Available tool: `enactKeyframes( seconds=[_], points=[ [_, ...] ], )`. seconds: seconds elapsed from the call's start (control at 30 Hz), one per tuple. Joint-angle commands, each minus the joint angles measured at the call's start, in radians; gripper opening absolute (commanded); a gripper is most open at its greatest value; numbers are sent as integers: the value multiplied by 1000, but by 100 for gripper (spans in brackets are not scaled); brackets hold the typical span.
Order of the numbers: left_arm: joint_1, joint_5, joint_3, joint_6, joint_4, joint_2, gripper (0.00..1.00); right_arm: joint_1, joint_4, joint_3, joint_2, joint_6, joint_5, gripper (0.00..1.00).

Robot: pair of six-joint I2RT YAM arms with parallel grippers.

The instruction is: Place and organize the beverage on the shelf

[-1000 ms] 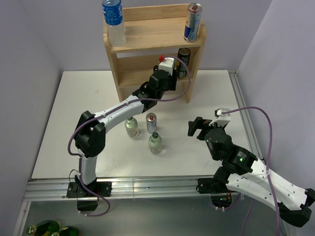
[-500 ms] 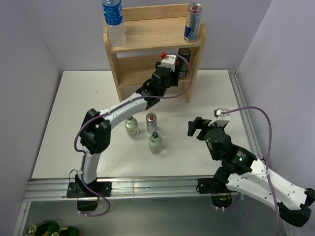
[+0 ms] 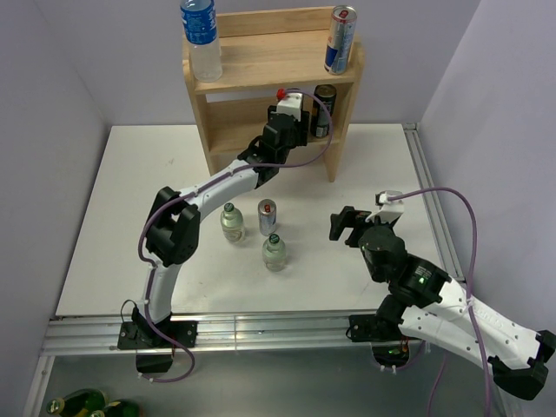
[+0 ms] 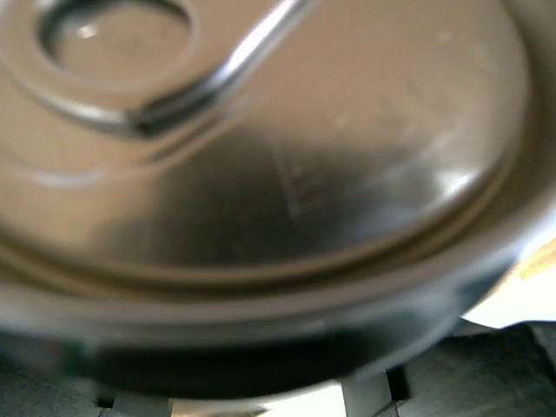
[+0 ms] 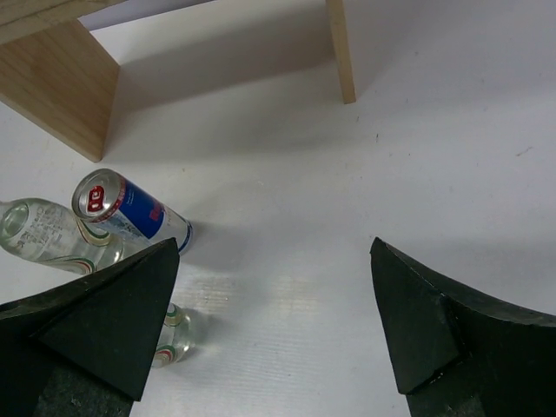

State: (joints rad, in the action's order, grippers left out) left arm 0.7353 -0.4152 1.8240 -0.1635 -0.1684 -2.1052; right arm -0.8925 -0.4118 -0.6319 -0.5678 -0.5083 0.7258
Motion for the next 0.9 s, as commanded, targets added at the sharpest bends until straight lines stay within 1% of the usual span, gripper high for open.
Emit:
enactKeyframes(
  seconds=[0.0,0.13,0.2,0.33,0.43,0.47,0.53,0.57,0.63,0.67,0.87],
  points=[
    [-8,9,70,-14,-132,22,0,-2,33,8,-12,-2,29,98],
    [-10,19,61,-21,-140,19,0,-2,34,12,-15,-2,32,98],
    [-10,27,52,-28,-141,21,2,-2,38,14,-20,-2,30,98],
    [-10,65,32,-47,-145,31,7,-2,42,17,-29,-4,29,98],
    [-10,79,14,-56,-157,37,14,-2,45,17,-33,-6,26,98],
    [-10,79,11,-57,-158,37,19,-3,44,18,-33,-9,26,98],
    [-8,79,11,-56,-157,36,25,-3,44,20,-32,-10,26,98],
    [-10,78,11,-57,-157,33,34,-2,44,21,-30,-10,26,98],
    [-10,79,9,-57,-158,33,41,-2,45,23,-30,-12,26,98],
    [-10,79,9,-59,-157,33,47,-3,44,23,-30,-12,27,98],
    [-8,79,-11,-60,-163,45,67,-2,47,26,-32,-15,24,98]
  ],
)
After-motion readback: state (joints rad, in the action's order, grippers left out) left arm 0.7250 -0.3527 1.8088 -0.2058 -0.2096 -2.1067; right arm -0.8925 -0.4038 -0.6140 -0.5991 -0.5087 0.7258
